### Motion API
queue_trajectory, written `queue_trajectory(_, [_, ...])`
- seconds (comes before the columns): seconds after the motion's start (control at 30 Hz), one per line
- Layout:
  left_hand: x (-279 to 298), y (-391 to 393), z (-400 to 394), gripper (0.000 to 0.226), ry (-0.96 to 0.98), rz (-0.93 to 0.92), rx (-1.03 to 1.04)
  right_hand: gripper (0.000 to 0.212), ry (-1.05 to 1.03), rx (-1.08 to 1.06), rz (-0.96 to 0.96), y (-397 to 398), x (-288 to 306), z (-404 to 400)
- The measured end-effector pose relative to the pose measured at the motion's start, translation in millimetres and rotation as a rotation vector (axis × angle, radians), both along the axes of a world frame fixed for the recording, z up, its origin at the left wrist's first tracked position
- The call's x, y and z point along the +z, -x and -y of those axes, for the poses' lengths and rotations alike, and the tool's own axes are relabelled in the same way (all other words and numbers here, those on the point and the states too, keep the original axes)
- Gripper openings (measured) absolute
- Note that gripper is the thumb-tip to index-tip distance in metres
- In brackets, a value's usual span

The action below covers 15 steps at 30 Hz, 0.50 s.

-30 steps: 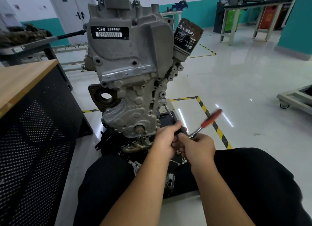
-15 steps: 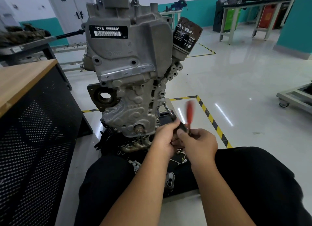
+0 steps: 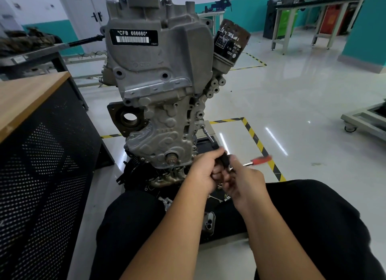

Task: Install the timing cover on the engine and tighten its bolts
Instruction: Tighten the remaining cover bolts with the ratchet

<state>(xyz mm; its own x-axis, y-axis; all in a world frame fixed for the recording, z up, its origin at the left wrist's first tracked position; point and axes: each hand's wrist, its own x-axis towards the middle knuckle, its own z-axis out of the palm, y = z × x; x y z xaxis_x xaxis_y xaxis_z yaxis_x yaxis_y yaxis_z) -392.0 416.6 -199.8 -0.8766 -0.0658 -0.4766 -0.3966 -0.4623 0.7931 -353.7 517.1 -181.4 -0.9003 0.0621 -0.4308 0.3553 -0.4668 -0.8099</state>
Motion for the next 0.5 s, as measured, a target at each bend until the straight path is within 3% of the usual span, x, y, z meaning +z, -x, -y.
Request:
queue_trajectory(0.07, [-3, -1, -2, 0.02, 0.001, -0.018, 0.032, 0.014, -0.324, -0.077, -0.084, 4, -7, 0])
queue_trajectory(0.2, [-3, -1, -2, 0.022, -0.034, -0.014, 0.04, 0.02, -0.35, -0.072, -0.152, 0, -10, 7])
queue_trajectory(0.3, [-2, 1, 1, 0.029, -0.046, 0.004, -0.002, 0.028, 0.205, -0.011, 0.058, -3, 0, 7])
queue_trajectory(0.33, [-4, 2, 1, 0.03, -0.016, -0.005, 0.006, 0.025, 0.222, -0.018, 0.08, -1, -1, 4])
queue_trajectory(0.37, [-5, 2, 0, 0.029, 0.015, -0.025, 0.02, 0.021, 0.052, -0.004, 0.036, 1, -1, 3])
queue_trajectory(0.43, [-6, 0, -4, 0.026, 0.025, -0.072, 0.054, 0.017, -0.538, -0.02, -0.12, 1, -7, 0])
queue_trajectory(0.47, [-7, 0, -5, 0.026, 0.007, -0.085, 0.066, 0.019, -0.719, -0.017, -0.182, 0, -9, 1])
queue_trajectory(0.5, [-8, 1, -5, 0.027, -0.004, -0.093, 0.063, 0.021, -0.766, -0.03, -0.235, -2, -10, 4])
